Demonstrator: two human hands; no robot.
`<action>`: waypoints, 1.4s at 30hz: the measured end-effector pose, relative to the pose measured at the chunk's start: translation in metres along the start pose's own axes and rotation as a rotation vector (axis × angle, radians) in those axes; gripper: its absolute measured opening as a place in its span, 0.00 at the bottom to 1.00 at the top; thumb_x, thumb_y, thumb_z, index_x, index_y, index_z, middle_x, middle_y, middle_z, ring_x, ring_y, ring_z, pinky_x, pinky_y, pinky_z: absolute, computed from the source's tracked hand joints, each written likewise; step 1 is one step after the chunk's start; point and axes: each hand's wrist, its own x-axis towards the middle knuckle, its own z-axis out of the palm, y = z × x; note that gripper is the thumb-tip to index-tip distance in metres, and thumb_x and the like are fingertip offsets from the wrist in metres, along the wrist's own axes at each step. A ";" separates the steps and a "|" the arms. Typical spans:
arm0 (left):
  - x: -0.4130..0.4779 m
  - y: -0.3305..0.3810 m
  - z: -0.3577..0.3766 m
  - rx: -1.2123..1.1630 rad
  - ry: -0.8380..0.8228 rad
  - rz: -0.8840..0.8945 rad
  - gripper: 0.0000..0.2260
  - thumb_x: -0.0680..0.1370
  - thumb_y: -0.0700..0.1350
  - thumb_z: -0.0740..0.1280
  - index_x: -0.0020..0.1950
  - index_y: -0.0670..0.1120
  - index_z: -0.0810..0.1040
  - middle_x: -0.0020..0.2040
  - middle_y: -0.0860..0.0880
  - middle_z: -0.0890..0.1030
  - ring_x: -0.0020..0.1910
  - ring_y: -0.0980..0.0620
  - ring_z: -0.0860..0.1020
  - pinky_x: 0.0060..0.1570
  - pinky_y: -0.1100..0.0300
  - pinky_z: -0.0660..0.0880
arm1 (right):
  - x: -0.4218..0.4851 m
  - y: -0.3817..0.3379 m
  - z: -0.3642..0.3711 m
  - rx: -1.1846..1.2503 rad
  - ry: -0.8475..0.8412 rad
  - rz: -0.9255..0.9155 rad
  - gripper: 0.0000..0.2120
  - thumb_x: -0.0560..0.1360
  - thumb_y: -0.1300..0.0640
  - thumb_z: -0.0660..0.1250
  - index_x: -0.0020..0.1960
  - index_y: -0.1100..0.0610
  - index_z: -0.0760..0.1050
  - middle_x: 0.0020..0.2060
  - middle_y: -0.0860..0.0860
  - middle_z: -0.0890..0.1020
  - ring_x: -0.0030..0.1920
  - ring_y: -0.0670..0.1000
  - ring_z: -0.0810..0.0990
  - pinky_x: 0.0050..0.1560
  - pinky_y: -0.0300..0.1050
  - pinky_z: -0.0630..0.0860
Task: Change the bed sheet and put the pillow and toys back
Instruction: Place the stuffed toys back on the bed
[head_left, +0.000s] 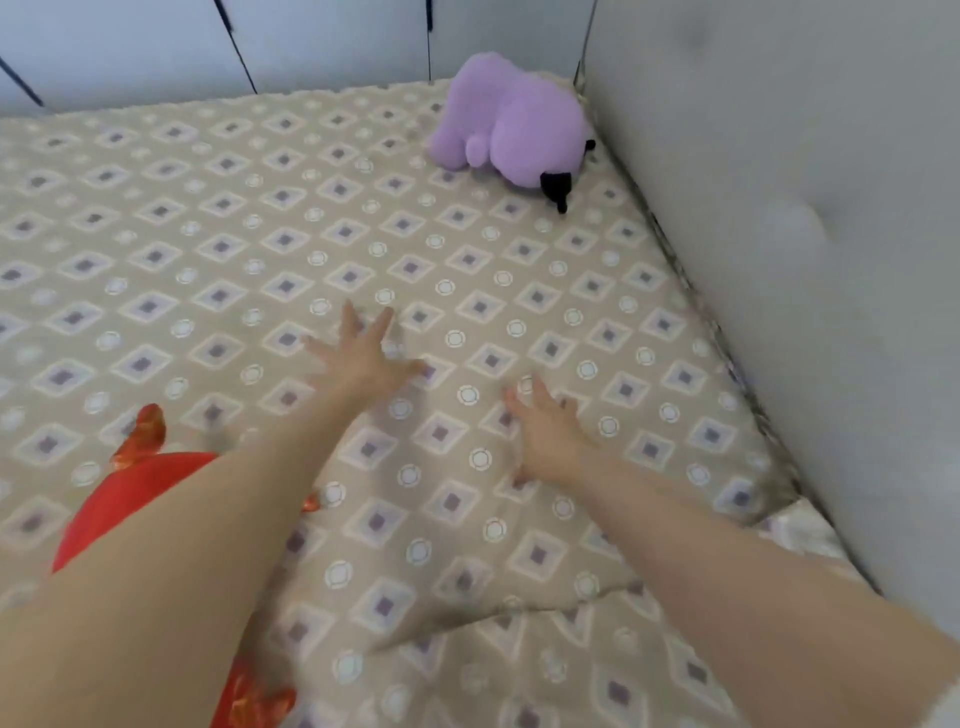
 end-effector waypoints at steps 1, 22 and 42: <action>0.010 0.001 -0.002 0.020 0.011 0.000 0.40 0.70 0.68 0.65 0.76 0.64 0.48 0.78 0.52 0.37 0.76 0.35 0.45 0.68 0.31 0.45 | 0.002 -0.005 -0.002 -0.005 0.017 0.011 0.46 0.70 0.62 0.73 0.77 0.45 0.49 0.77 0.49 0.47 0.75 0.64 0.51 0.68 0.65 0.64; 0.086 0.014 -0.019 0.296 0.018 0.170 0.38 0.64 0.66 0.72 0.72 0.63 0.64 0.64 0.48 0.75 0.64 0.46 0.72 0.55 0.57 0.68 | 0.157 -0.025 -0.168 0.019 0.464 0.043 0.17 0.77 0.59 0.58 0.65 0.60 0.71 0.77 0.54 0.37 0.69 0.61 0.65 0.61 0.48 0.69; 0.036 -0.001 -0.024 0.264 -0.155 0.276 0.27 0.78 0.52 0.62 0.76 0.58 0.57 0.75 0.46 0.63 0.69 0.43 0.69 0.66 0.50 0.67 | 0.025 -0.038 -0.160 0.900 0.808 -0.108 0.11 0.70 0.63 0.66 0.43 0.52 0.86 0.39 0.45 0.85 0.48 0.47 0.81 0.47 0.38 0.75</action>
